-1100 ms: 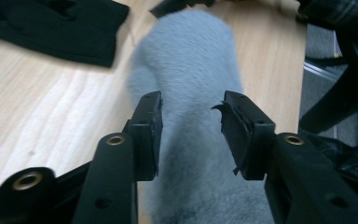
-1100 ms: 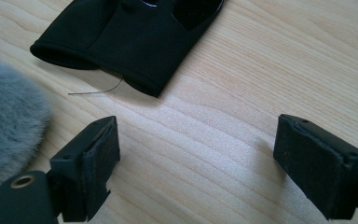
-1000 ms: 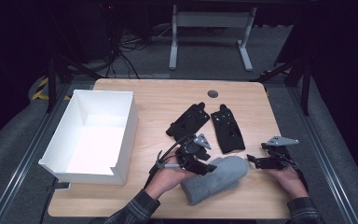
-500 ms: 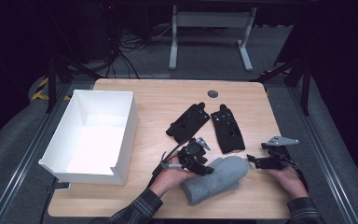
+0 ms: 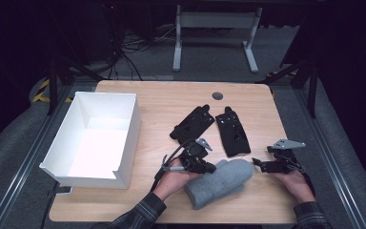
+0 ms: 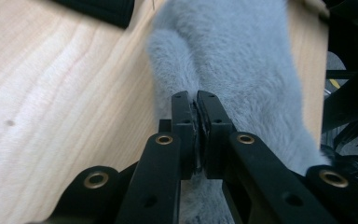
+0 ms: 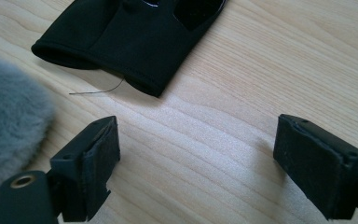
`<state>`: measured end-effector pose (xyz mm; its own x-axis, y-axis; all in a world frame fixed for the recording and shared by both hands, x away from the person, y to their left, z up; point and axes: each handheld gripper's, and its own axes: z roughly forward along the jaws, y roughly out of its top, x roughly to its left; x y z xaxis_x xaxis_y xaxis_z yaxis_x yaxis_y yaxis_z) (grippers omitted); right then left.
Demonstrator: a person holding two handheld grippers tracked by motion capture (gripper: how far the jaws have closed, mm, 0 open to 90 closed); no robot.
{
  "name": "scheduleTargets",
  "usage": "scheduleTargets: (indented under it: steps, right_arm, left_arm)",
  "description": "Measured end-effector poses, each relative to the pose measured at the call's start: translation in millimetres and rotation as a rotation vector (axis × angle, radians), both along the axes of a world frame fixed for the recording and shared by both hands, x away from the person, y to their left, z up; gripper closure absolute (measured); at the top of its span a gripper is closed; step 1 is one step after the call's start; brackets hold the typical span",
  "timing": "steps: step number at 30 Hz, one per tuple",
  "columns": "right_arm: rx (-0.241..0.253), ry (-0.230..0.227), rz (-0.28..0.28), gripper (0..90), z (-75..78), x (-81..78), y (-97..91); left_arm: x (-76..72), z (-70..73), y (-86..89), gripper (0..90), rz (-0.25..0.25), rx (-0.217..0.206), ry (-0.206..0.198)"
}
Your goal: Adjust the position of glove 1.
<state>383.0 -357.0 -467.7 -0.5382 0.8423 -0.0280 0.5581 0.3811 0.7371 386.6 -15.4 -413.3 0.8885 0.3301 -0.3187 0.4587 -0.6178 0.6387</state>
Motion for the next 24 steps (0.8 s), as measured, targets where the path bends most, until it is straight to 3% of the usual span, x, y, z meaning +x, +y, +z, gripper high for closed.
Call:
scheduleTargets:
  steps: [7,10,13,16,19,24]
  right_arm:
    - [0.000,0.000,0.001,14.8,0.0,0.0,0.0]
    - [0.000,0.000,0.000,14.8,0.0,-0.1,0.0]
    - [0.000,0.000,0.000,14.8,0.0,-0.1,0.0]
    - [0.000,0.000,0.001,14.8,0.0,0.0,0.0]
    - [-0.001,0.000,0.002,14.8,0.0,0.0,0.0]
    - [-0.002,0.000,0.004,14.8,0.0,0.0,0.0]
  left_arm:
    - [4.4,31.8,17.0,87.2,0.024,-0.043,-0.062]
    - [8.2,41.9,23.4,87.2,0.040,-0.035,-0.092]
    - [11.3,53.0,30.5,87.3,0.094,0.017,-0.162]
    - [12.3,57.3,35.0,87.3,0.137,0.043,-0.199]
    - [10.1,54.9,32.5,87.3,0.155,0.063,-0.206]
    - [7.1,47.0,23.3,87.3,0.189,0.135,-0.233]
